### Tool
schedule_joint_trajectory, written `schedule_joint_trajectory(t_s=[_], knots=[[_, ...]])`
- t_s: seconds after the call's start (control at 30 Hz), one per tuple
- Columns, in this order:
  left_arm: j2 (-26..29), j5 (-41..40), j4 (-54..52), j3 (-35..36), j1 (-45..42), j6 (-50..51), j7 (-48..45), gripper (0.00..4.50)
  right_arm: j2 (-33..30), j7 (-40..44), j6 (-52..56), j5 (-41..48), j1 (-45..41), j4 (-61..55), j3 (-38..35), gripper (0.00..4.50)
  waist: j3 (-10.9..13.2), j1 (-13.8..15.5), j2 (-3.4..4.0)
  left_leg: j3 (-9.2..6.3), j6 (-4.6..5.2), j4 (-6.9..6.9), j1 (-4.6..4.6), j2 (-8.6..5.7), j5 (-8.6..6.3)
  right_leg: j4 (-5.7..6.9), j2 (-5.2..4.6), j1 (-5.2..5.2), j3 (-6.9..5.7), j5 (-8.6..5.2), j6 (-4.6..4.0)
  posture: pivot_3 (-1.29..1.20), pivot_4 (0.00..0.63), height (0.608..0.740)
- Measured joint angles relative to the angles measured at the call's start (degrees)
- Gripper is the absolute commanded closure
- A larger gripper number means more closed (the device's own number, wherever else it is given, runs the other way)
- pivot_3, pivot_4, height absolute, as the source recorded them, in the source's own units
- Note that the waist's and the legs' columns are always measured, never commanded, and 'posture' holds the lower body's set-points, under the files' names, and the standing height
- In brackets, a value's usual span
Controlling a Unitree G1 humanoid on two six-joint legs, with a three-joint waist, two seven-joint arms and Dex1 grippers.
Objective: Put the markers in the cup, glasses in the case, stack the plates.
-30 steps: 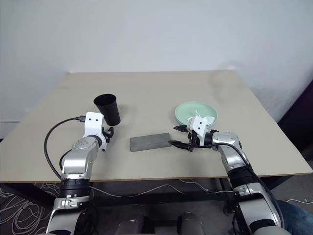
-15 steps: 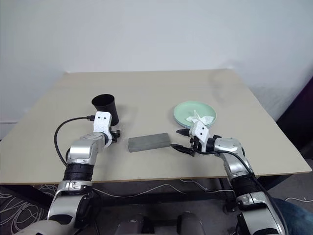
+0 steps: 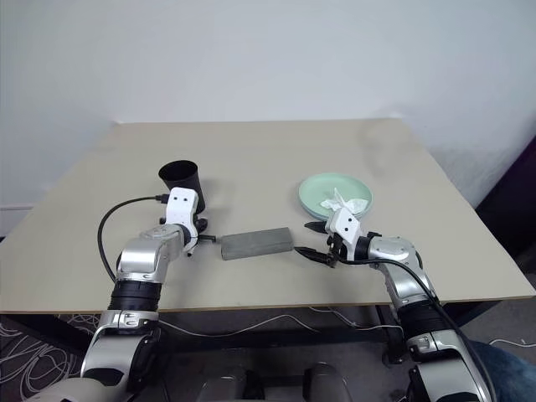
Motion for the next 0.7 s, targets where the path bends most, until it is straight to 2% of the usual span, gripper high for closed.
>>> schedule_joint_trajectory(t_s=[0.2,0.37,0.53,0.7], knots=[[2.3,-0.1,-4.4,-4.6,0.0,-16.1,-8.1,4.38,0.7,-0.1,-0.3,-0.1,-1.3,1.1,0.0,1.14,0.0,0.0,0.02,0.05,-0.07,-0.39,0.01,0.00,0.04,-0.37,0.03,-0.03,0.04,0.06,-0.08,0.00,0.000,0.740],[2.7,0.2,0.1,-1.9,-3.9,-35.9,-5.1,4.38,0.9,-0.1,-0.4,-0.1,-1.5,1.7,0.0,1.14,0.0,0.0,0.01,0.05,-0.18,-0.64,-0.02,0.00,0.11,-0.65,0.12,0.04,0.04,0.09,-0.13,0.00,0.000,0.740],[7.5,3.7,17.1,2.3,-13.3,-52.9,5.1,4.38,1.1,-0.1,-0.8,-0.4,-1.7,2.0,0.1,1.14,0.0,-0.1,0.01,0.09,-0.16,-0.57,0.03,-0.04,0.12,-0.66,0.19,0.16,0.03,0.06,-0.04,0.00,0.000,0.740],[8.9,3.9,34.8,2.9,-18.5,-62.5,7.1,4.38,1.2,-0.2,-0.9,-0.5,-1.8,2.1,0.1,1.14,0.0,0.4,-0.02,0.09,-0.13,-0.42,0.00,-0.08,0.12,-0.67,0.12,0.24,-0.07,0.04,0.03,0.00,0.000,0.740]])
